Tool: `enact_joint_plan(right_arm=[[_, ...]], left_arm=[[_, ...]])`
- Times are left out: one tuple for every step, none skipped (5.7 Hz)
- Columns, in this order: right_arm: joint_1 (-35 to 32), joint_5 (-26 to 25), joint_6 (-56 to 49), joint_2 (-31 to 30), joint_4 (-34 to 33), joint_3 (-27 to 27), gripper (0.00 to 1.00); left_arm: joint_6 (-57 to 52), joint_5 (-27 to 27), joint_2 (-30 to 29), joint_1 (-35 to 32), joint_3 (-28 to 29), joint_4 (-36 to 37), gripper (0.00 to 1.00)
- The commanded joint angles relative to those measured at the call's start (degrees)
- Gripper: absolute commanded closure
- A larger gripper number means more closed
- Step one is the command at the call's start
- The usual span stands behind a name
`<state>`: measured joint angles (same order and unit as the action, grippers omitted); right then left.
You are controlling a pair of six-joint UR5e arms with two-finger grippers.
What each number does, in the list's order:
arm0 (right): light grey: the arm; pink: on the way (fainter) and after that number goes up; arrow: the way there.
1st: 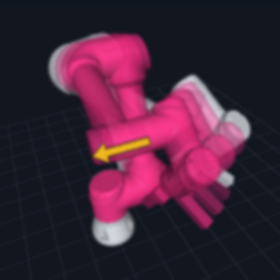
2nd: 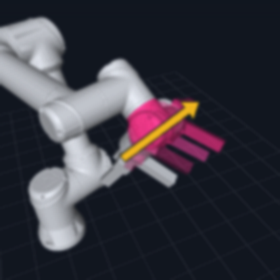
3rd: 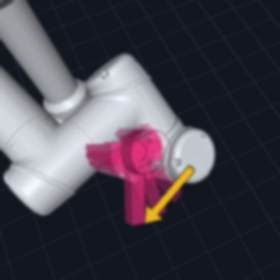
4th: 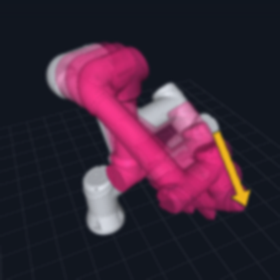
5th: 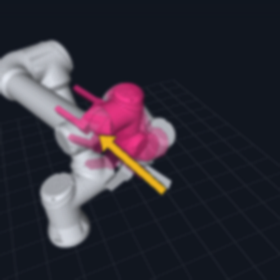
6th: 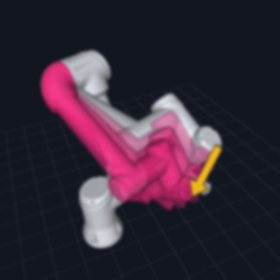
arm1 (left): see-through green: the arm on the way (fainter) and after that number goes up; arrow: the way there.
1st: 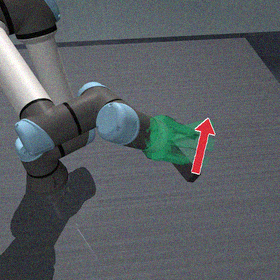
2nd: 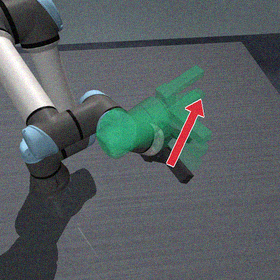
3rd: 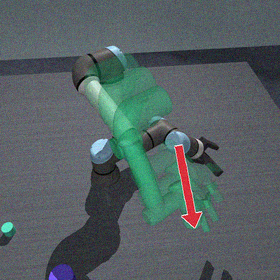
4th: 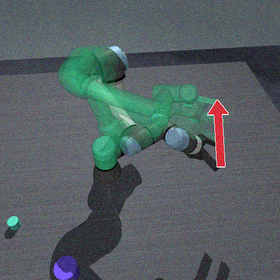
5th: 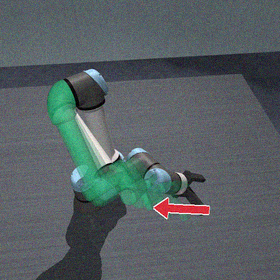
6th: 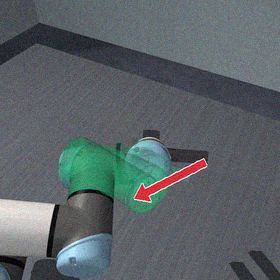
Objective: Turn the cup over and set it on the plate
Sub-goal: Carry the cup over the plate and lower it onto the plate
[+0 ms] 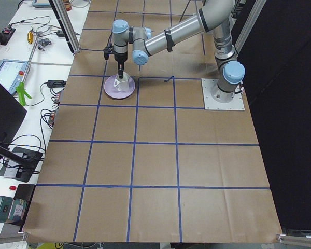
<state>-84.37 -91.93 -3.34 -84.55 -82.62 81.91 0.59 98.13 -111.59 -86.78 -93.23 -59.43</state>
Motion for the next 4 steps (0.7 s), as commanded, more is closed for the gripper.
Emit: enact_joint_plan(right_arm=[[0.0, 0.0, 0.0, 0.0, 0.0, 0.0, 0.00], [0.0, 0.0, 0.0, 0.0, 0.0, 0.0, 0.00], [0.0, 0.0, 0.0, 0.0, 0.0, 0.0, 0.00], [0.0, 0.0, 0.0, 0.0, 0.0, 0.0, 0.00]], left_arm=[[0.8, -2.5, 7.1, -1.2, 5.0, -16.9, 0.00], [4.5, -7.6, 9.5, -3.1, 9.6, -24.4, 0.00], [9.6, -8.1, 10.5, -6.7, 12.3, -29.5, 0.00], [8.6, -8.0, 14.2, -8.2, 12.4, -35.5, 0.01]])
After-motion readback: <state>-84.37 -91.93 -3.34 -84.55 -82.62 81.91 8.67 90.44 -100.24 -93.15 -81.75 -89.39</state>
